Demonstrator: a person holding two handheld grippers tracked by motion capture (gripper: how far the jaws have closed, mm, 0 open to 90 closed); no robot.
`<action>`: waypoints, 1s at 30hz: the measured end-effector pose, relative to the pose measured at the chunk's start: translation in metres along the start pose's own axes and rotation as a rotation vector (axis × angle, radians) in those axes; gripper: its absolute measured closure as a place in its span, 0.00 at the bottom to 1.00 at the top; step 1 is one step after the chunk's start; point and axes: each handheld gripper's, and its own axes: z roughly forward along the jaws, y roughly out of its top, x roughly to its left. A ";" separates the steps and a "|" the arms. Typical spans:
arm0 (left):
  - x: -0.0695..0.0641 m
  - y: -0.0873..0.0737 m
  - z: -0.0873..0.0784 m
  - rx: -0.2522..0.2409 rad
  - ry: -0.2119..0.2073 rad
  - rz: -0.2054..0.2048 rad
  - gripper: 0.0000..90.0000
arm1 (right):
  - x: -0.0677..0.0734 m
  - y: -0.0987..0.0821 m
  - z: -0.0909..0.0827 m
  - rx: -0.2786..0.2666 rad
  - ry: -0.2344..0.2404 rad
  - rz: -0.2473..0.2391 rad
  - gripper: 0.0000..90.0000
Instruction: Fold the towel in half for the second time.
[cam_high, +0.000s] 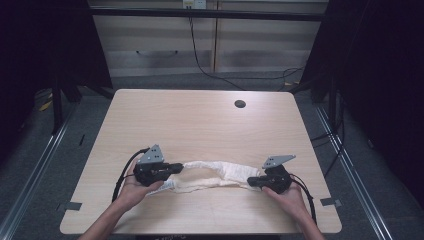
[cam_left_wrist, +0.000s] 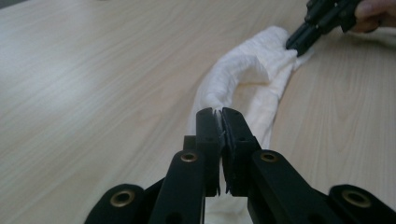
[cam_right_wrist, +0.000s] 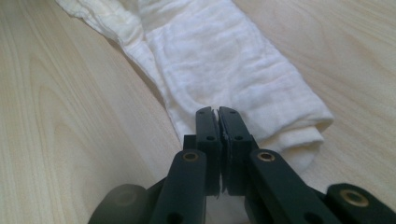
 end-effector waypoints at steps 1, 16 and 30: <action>-0.002 -0.002 0.001 0.008 -0.007 0.004 0.96 | 0.000 0.000 0.000 -0.003 0.003 0.003 0.97; -0.009 -0.037 0.016 0.165 -0.024 0.052 0.96 | 0.001 -0.001 -0.003 0.008 -0.039 -0.006 0.97; -0.011 -0.043 0.013 0.149 0.008 0.062 0.96 | 0.010 -0.019 -0.022 0.008 -0.141 0.005 0.98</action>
